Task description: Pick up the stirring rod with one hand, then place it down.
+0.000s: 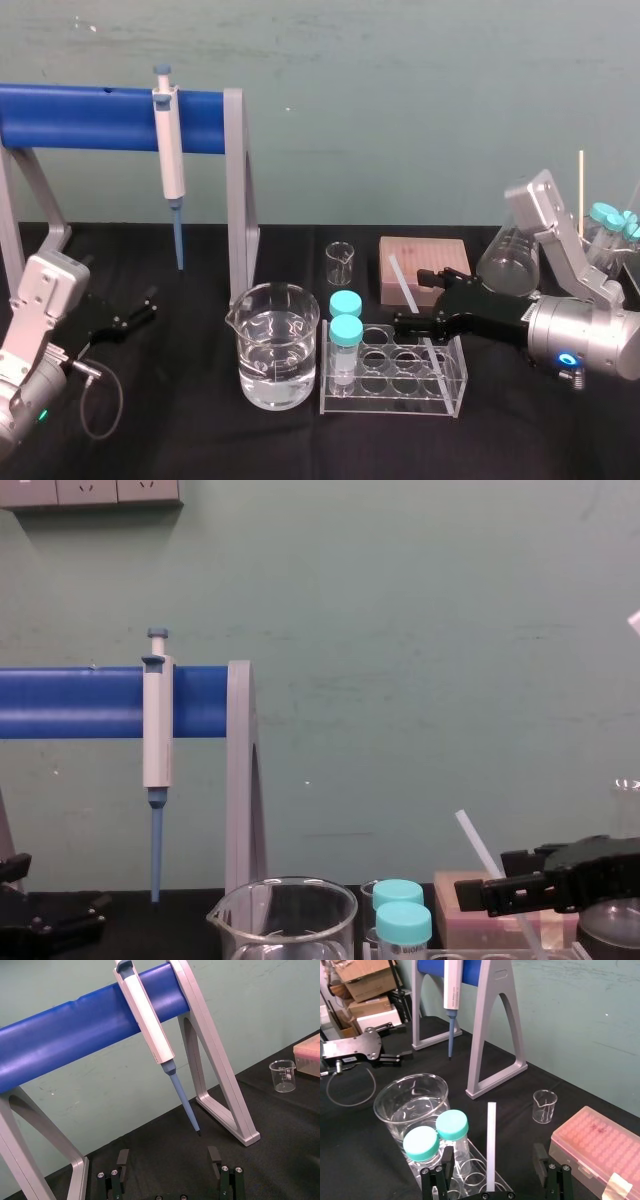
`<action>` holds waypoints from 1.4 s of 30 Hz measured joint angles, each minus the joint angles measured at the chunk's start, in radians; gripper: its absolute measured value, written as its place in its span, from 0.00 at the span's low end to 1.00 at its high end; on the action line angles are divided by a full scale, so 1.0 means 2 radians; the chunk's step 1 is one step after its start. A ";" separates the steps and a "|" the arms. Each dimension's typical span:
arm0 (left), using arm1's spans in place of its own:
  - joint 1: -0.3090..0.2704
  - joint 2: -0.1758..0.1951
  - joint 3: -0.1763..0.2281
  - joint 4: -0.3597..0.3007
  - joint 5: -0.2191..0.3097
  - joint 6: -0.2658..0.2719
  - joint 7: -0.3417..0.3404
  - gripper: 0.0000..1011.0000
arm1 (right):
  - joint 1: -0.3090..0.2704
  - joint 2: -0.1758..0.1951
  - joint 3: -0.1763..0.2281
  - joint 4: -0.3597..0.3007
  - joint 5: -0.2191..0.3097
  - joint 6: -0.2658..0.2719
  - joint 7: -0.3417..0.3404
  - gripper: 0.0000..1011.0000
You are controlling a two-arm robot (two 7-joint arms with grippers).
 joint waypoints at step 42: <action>0.000 0.000 0.000 0.000 0.000 0.000 0.000 0.99 | -0.002 0.000 0.002 -0.001 0.001 -0.002 -0.002 0.13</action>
